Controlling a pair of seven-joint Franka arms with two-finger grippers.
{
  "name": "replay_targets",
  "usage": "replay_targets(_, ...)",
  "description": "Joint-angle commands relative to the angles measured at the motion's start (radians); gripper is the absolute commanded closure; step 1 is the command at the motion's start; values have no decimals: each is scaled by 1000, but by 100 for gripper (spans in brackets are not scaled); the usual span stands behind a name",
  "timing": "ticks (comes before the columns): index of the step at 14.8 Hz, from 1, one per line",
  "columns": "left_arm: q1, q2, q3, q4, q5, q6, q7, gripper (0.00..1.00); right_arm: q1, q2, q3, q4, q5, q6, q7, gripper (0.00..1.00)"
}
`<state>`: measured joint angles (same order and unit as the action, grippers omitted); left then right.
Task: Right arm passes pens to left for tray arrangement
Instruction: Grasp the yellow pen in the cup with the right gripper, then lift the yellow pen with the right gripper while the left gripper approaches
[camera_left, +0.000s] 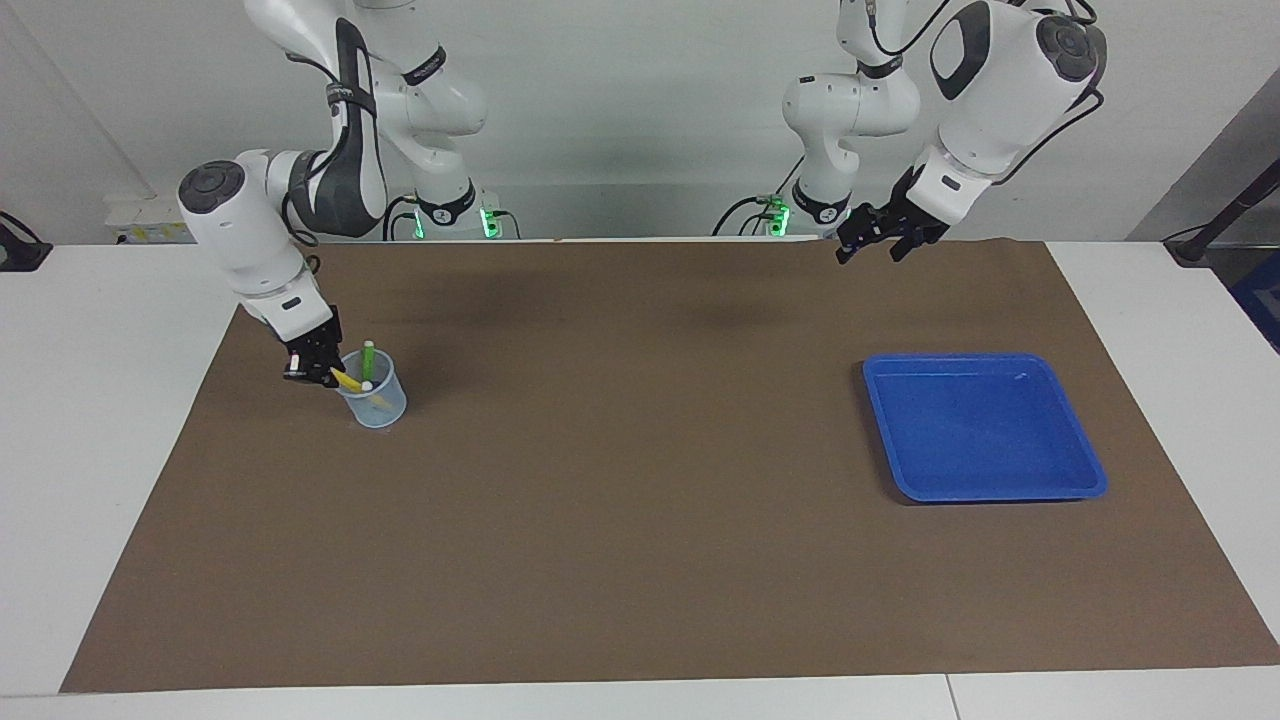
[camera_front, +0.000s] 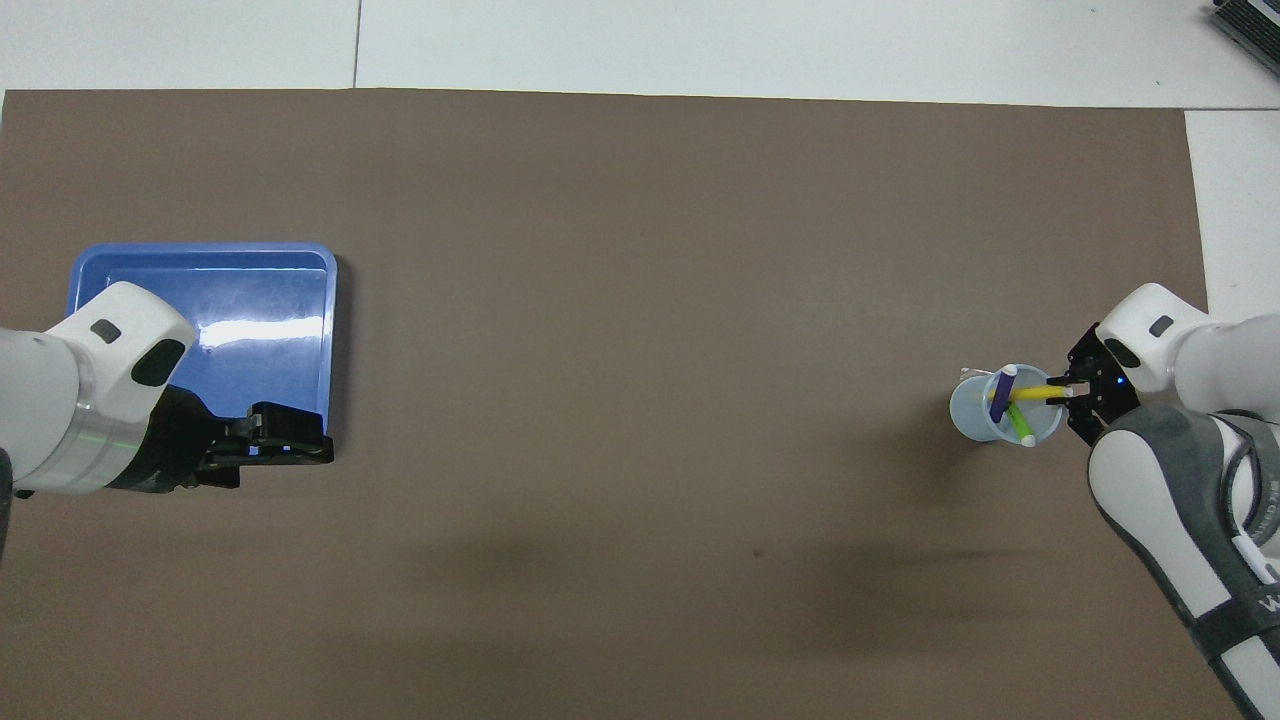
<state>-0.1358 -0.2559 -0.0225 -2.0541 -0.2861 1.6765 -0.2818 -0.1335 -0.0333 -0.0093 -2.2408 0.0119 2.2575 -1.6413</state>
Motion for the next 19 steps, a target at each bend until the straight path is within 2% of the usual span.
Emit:
replay_targets(1, -21, -107, 9, -165, -82, 99, -56, 0, -15, -7, 8, -5, -20, 5, 37, 100)
replay_targets(3, -24, -158, 9, -257, -174, 182, -94, 0, -17, -8, 9, 25, -4, -31, 50, 100)
replay_targets(4, -24, -166, 9, -276, -217, 201, -108, 0, -17, -13, 9, 65, -4, -91, 81, 100)
replay_targets(8, -24, -169, 9, -297, -404, 262, -282, 0, -17, -31, 9, 237, 22, -350, 162, 100)
replay_targets(11, -31, -163, 4, -316, -493, 319, -362, 0, -17, -45, 11, 352, 49, -527, 240, 100)
replay_targets(13, -63, -154, -17, -316, -508, 411, -514, 0, -12, -42, 14, 426, 115, -639, 338, 100)
replay_targets(16, -133, -138, -19, -311, -521, 495, -644, 0, 26, -43, 32, 423, 275, -659, 513, 100)
replay_targets(19, -136, -137, -19, -314, -616, 554, -767, 0, 159, -42, 45, 417, 377, -587, 826, 100)
